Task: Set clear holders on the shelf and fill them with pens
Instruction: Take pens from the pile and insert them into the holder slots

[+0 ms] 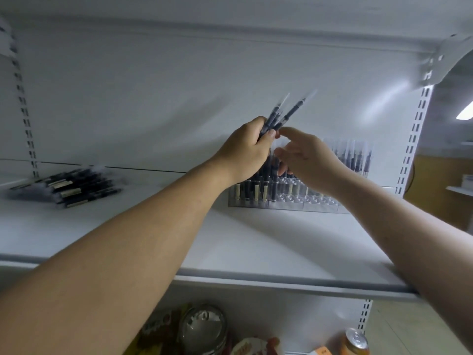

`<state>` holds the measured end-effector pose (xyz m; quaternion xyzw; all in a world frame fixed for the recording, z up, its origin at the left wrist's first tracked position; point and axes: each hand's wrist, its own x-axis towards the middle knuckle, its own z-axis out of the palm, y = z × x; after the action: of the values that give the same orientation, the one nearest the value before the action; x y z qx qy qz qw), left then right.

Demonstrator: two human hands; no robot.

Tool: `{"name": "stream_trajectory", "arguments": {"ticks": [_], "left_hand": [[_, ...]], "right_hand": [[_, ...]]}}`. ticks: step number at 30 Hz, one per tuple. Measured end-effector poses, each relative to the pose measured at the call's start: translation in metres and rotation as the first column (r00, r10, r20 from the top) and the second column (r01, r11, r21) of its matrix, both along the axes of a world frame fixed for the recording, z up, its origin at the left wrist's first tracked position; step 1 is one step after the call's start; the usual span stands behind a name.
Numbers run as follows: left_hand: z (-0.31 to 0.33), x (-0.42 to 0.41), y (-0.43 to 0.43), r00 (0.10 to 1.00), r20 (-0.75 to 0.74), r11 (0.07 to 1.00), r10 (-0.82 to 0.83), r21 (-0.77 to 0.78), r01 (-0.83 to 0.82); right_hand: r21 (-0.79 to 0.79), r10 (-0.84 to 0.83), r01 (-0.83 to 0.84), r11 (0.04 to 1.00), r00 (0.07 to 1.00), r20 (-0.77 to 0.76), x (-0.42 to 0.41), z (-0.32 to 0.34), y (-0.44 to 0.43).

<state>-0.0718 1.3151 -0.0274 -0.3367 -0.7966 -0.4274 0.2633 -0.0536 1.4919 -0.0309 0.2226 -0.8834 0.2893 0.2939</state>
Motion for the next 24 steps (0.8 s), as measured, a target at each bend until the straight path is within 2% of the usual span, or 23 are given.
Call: {"name": "stream_trajectory", "arguments": {"ticks": [4, 7, 10, 12, 19, 24], "left_hand": [[0.001, 0.005, 0.0, 0.999, 0.043, 1.0, -0.021, 0.01, 0.021], [0.003, 0.005, -0.001, 0.994, 0.094, 0.998, -0.052, 0.047, 0.047], [0.003, 0.006, -0.002, 0.984, 0.146, 0.993, -0.103, 0.065, 0.095], [0.002, 0.007, -0.001, 0.974, 0.172, 0.989, -0.145, 0.066, 0.136], [0.001, 0.005, 0.0, 0.962, 0.198, 0.982, -0.185, 0.056, 0.178], [0.0, 0.0, -0.002, 0.987, 0.135, 0.996, -0.09, 0.005, 0.09]], "right_hand": [[-0.036, 0.003, -0.004, 0.999, 1.0, -0.019, 0.0, 0.002, 0.007], [-0.203, 0.04, -0.06, 0.977, 0.994, -0.104, -0.002, 0.006, 0.017], [-0.452, 0.178, -0.197, 0.87, 0.98, -0.085, -0.001, 0.011, 0.021], [-0.552, 0.267, -0.255, 0.794, 0.962, -0.059, 0.0, 0.012, 0.021], [-0.663, 0.279, -0.246, 0.707, 0.959, -0.058, -0.001, 0.013, 0.019], [-0.736, 0.293, -0.265, 0.623, 0.952, -0.095, 0.005, 0.016, 0.018]]}}
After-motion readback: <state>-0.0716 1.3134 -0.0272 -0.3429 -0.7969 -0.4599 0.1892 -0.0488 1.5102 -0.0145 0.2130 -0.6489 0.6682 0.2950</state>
